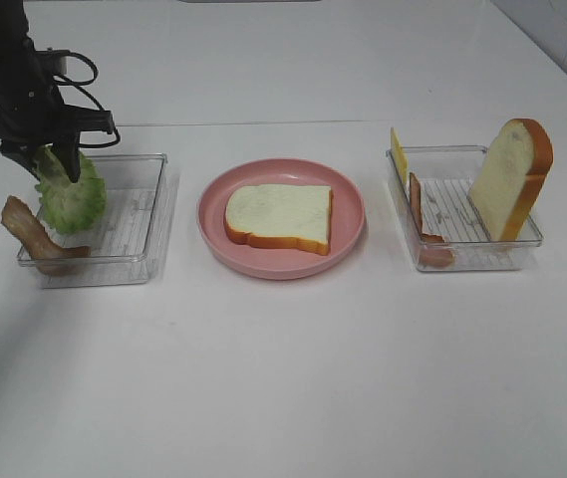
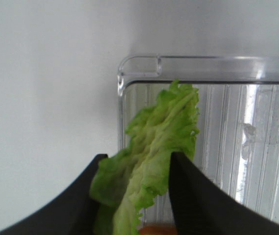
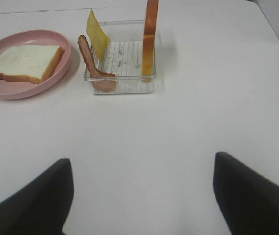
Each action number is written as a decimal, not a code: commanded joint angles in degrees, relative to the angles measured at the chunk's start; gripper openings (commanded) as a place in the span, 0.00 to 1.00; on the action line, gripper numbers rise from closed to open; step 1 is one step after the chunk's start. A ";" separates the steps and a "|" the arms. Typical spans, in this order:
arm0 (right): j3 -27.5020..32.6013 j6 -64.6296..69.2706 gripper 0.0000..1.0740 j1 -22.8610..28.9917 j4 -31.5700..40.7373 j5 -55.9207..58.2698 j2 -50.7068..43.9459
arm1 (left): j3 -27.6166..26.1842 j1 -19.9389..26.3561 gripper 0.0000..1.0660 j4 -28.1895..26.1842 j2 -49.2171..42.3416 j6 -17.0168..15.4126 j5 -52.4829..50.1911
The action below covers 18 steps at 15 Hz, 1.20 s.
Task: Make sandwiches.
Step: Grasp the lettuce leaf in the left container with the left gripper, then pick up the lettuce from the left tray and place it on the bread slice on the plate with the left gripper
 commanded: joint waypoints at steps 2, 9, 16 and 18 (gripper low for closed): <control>0.17 -0.17 0.70 -0.34 -0.17 -0.80 -0.97 | 0.29 -0.06 0.09 -0.11 0.06 -0.11 -0.17; 0.17 -0.17 0.70 -0.34 -0.17 -0.80 -0.97 | 0.29 -0.06 0.00 -0.17 -1.43 -0.06 0.11; 0.17 -0.17 0.70 -0.34 -0.17 -0.80 -0.97 | -7.73 -0.06 0.00 -16.56 -2.81 4.98 2.64; 0.17 -0.17 0.70 -0.34 -0.17 -0.80 -0.97 | -8.42 -0.17 0.00 -25.10 -2.81 7.39 1.20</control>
